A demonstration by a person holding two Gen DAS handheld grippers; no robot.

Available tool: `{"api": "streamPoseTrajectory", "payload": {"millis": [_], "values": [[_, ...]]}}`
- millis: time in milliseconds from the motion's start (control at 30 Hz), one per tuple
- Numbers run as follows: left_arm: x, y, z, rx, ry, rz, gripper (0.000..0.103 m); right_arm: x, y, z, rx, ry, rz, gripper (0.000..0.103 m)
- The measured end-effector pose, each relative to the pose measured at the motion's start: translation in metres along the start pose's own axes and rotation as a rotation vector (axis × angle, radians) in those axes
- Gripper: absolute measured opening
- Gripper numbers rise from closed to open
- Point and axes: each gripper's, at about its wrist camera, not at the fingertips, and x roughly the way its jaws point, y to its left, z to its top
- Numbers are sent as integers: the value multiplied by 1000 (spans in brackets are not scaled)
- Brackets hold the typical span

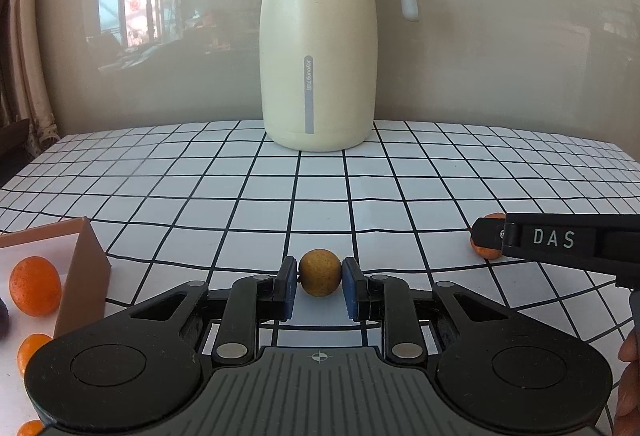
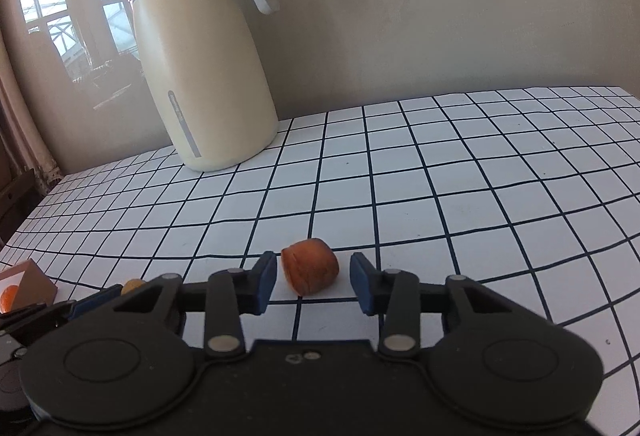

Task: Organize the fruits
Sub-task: 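Hold the kiwi in the left gripper while the right grasps the reddish cylindrical fruit, then carry the kiwi with the left gripper while the right carries the reddish fruit to the tray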

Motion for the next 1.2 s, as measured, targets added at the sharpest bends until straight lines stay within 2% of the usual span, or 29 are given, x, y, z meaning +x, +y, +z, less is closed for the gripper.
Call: {"api": "streamPoseTrajectory", "payload": {"millis": [167,367,767,867,1067,1200], "values": [[0,0,-1,-3,4,1,25,3,4,-2,-21,7,3,23],[4,4,1,-24,31,-10,25,-1,3,-3,-29,10,12,22],[3,9,-1,-60,25,-46,24,-25,8,-17,-45,29,23,22],[0,6,-3,-43,28,-67,24,-30,8,-19,-43,27,36,22],[-18,7,-9,-27,16,-88,24,-40,12,-22,-50,21,61,22],[-43,17,-11,-15,-19,-67,24,-58,19,-21,-62,-13,96,22]]}}
